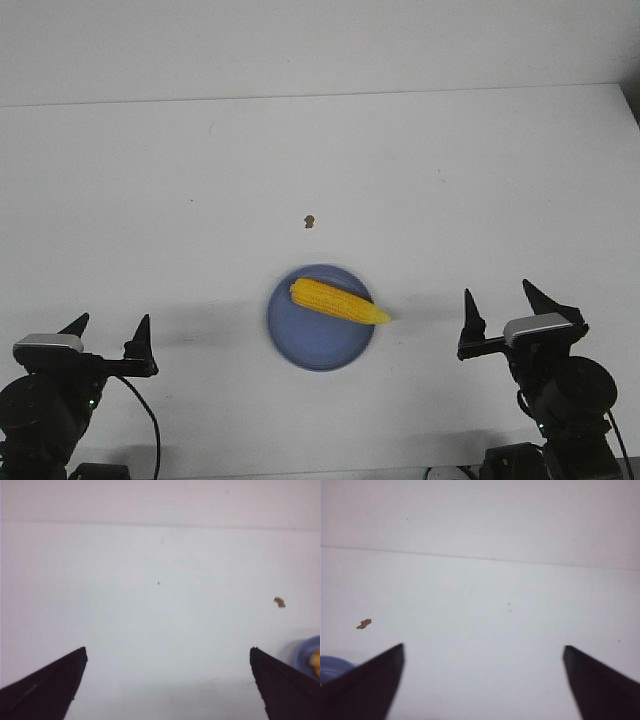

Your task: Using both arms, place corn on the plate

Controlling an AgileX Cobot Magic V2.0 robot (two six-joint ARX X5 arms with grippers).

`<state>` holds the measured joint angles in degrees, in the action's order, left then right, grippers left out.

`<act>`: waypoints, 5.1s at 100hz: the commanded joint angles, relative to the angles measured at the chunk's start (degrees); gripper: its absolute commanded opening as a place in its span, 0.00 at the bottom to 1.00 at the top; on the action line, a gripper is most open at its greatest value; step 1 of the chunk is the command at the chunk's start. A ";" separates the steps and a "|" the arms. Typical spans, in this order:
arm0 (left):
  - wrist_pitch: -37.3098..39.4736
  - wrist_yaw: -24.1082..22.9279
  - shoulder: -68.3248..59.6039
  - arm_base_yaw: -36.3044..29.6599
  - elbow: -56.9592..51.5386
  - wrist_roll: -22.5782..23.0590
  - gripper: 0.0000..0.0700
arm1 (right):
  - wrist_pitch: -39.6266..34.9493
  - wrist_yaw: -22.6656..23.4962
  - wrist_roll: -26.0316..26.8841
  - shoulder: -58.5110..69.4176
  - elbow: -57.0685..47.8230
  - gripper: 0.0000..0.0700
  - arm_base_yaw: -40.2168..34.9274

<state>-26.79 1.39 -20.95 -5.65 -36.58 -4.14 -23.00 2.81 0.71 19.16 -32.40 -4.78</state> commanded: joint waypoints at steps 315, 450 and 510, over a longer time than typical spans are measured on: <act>37.16 -1.44 20.76 0.17 35.78 -2.99 0.02 | 0.72 -0.24 0.81 0.00 -0.02 0.00 -0.02; 37.16 -1.44 20.76 0.17 35.78 -2.99 0.02 | 18.21 -5.86 0.22 -19.08 21.07 0.00 0.02; 37.16 -1.42 20.76 0.13 35.78 -2.99 0.02 | 31.10 -7.34 0.85 -19.08 31.10 0.00 0.35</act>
<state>9.82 -0.10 -0.25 -5.50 -1.91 -6.96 6.02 -4.36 0.91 0.14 -2.04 -4.45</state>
